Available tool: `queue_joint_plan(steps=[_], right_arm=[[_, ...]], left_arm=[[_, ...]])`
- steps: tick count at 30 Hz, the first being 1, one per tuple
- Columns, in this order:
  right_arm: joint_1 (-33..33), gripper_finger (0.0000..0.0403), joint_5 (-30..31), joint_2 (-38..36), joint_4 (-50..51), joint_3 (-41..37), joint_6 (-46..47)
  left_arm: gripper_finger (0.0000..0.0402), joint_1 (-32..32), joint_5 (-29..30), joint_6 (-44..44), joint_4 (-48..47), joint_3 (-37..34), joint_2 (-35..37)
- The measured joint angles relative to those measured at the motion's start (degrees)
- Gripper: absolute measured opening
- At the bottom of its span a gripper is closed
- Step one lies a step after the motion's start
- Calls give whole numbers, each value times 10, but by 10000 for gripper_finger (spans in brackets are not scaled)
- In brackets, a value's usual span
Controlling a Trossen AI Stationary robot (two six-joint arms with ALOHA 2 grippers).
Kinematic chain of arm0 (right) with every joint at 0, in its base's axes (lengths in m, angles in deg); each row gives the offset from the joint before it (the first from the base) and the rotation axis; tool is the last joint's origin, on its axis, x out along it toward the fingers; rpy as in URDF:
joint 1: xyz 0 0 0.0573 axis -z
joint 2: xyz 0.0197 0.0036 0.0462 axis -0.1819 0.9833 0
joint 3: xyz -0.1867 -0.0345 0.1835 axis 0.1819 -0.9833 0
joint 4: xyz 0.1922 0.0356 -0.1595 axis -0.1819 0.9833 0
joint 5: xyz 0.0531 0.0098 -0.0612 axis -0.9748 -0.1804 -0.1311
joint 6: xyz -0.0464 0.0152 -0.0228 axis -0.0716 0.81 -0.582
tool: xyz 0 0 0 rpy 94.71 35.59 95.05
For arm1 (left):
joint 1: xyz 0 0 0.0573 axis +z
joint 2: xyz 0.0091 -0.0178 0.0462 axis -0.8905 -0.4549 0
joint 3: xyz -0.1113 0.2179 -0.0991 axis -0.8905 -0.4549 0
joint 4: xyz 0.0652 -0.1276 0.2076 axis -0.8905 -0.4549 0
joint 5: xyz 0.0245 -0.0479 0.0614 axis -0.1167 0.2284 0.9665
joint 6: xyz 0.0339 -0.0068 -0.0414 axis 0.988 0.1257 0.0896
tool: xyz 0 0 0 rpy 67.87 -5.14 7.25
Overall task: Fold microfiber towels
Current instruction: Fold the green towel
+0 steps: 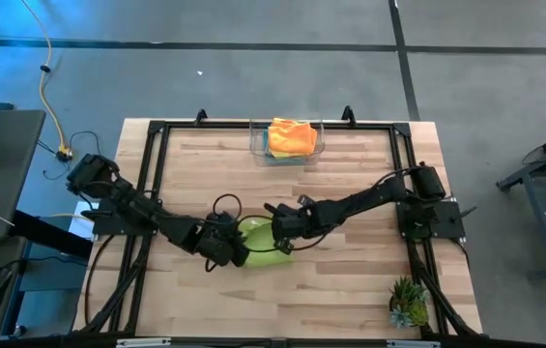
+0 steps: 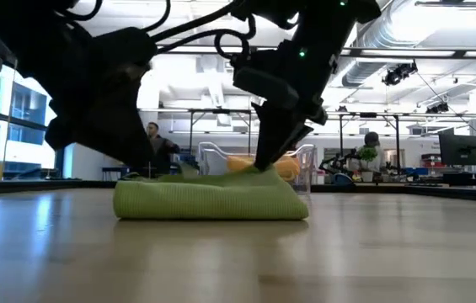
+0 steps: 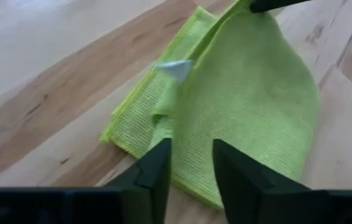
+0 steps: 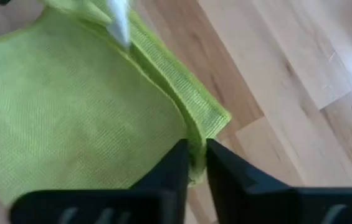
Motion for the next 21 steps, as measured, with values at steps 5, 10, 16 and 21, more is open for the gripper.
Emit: queue_joint_plan(steps=[5, 10, 16, 21], right_arm=[[17, 123, -9, -1, 1, 0, 8], [26, 173, -21, -20, 21, 0, -13], [23, 132, -64, -68, 35, -1, -64], [19, 24, -148, -79, -93, -56, -83]], left_arm=[[157, 10, -9, 15, -24, 0, 33], [183, 9, -13, 29, -60, 0, 70], [145, -12, -19, 75, -68, 0, 108], [72, -22, -48, 109, -61, 0, 112]])
